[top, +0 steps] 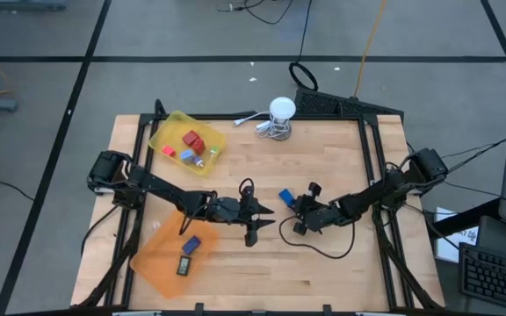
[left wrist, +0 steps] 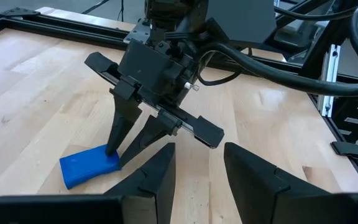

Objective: Pick & Place Office items
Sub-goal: Put the blue digital timer into the orange bin

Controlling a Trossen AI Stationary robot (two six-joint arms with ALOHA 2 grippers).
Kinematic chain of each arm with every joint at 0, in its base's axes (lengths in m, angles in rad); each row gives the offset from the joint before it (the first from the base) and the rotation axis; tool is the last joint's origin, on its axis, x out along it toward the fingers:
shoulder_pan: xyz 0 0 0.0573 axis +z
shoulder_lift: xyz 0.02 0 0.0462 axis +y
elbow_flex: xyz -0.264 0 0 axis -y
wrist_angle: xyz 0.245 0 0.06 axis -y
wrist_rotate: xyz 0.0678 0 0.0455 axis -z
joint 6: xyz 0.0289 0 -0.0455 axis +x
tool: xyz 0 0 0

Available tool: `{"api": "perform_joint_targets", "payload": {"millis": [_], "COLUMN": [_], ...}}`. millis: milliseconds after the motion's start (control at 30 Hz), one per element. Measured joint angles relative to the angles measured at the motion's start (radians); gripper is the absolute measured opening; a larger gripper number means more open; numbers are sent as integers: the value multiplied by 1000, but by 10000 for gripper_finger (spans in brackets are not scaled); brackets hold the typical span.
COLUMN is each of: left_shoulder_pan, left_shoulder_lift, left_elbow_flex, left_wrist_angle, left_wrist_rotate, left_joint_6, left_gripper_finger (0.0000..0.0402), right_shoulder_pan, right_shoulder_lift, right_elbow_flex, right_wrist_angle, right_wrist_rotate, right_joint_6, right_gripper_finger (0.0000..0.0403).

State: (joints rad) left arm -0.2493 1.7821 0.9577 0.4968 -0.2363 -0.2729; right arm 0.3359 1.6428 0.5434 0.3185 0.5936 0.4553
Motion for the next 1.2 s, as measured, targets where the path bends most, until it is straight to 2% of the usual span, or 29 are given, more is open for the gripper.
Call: {"api": "perform_joint_targets", "payload": {"millis": [133, 233, 433, 600, 733, 900, 1200], "left_shoulder_pan": [0, 0, 0, 0, 0, 0, 0], "left_shoulder_lift": [0, 0, 0, 0, 0, 0, 0], "left_elbow_flex": [0, 0, 0, 0, 0, 0, 0], "left_wrist_angle": [0, 0, 0, 0, 0, 1, 4], "left_wrist_rotate": [0, 0, 0, 0, 0, 0, 0], "left_joint_6": [0, 0, 0, 0, 0, 0, 0], "left_gripper_finger": [136, 136, 136, 136, 136, 136, 136], "right_shoulder_pan": [-1, -1, 22, 26, 22, 10, -18], "right_shoulder_lift": [0, -3, -74, -115, -110, -104, -40], "right_elbow_flex": [0, 0, -4, -4, -4, -3, -4], "right_wrist_angle": [10, 12, -17, -16, -52, -68, -58], "right_wrist_rotate": [-16, -37, -101, -89, -56, -49, -74], "right_joint_6": [-1, -33, -139, -168, -148, -32, 33], "right_gripper_finger": [62, 79, 157, 227, 261, 271, 260]}}
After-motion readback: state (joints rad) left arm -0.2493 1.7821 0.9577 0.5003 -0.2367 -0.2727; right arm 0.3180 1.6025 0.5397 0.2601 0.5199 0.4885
